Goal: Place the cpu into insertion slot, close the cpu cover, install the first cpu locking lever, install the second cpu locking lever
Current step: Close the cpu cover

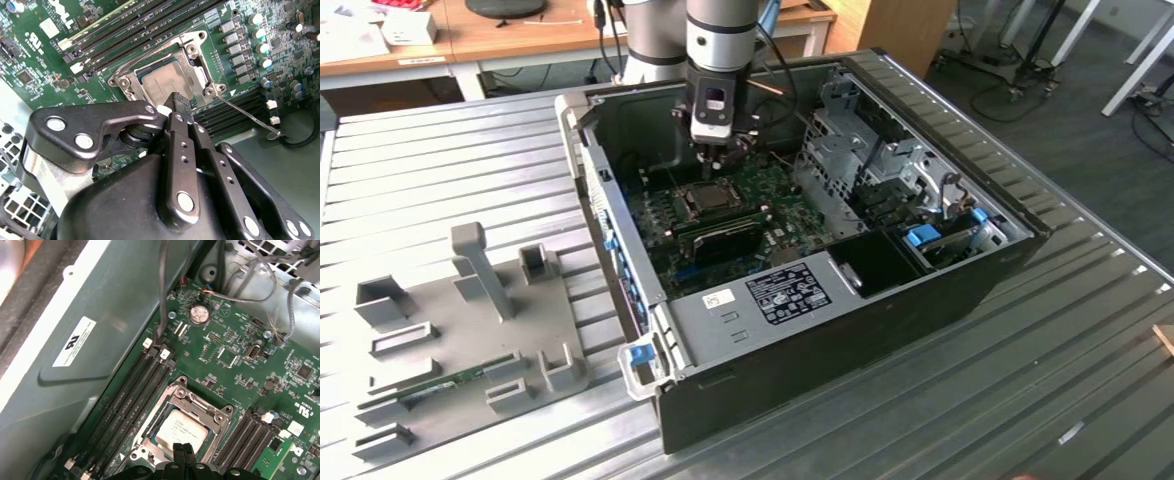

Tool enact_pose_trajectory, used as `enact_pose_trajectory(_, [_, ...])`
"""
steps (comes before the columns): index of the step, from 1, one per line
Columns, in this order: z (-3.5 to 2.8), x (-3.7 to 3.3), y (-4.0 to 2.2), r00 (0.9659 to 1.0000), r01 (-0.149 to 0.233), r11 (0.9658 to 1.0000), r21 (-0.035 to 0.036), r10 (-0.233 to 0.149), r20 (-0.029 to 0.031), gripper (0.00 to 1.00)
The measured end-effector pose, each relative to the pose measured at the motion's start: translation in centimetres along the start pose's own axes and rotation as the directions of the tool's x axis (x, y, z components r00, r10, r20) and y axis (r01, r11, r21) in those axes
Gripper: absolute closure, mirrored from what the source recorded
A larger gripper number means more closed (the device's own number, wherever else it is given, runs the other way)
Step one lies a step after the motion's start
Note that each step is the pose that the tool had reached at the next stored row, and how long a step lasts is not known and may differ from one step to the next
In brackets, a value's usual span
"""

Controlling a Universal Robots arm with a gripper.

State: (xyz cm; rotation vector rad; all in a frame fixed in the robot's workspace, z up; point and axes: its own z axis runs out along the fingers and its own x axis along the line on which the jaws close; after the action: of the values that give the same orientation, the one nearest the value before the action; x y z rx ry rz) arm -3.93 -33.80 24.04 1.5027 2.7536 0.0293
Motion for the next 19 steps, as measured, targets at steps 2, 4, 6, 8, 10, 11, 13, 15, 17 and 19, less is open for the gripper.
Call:
enact_pose_trajectory(2, [0.0,0.01,-0.01,0.9997,0.023,0.9997,0.0001,-0.023,-0.0004,0.89])
enact_pose_trajectory(4, [0.0,0.02,-0.03,0.9991,0.041,0.9992,0.0002,-0.041,-0.0007,0.89])
enact_pose_trajectory(6, [0.0,0.03,-0.05,0.9981,0.061,0.9981,0.0004,-0.061,-0.0011,0.89])
enact_pose_trajectory(8, [0.0,0.05,-0.08,0.9969,0.078,0.9969,0.0004,-0.078,-0.0015,0.89])
enact_pose_trajectory(10, [-0.01,0.06,-0.1,0.9955,0.095,0.9955,0.0005,-0.095,-0.0017,0.89])
enact_pose_trajectory(11, [0.0,0.07,-0.11,0.9948,0.102,0.9948,0.0004,-0.102,-0.0019,0.89])
enact_pose_trajectory(13, [0.0,0.08,-0.12,0.9934,0.114,0.9934,0.0006,-0.114,-0.0019,0.89])
enact_pose_trajectory(15, [0.0,0.08,-0.13,0.9922,0.125,0.9922,0.0008,-0.125,-0.002,0.89])
enact_pose_trajectory(17, [-0.01,0.08,-0.14,0.9898,0.143,0.9898,0.001,-0.143,-0.0022,0.89])
enact_pose_trajectory(19, [-0.01,0.09,-0.15,0.9857,0.169,0.9857,0.0016,-0.169,-0.0022,0.89])
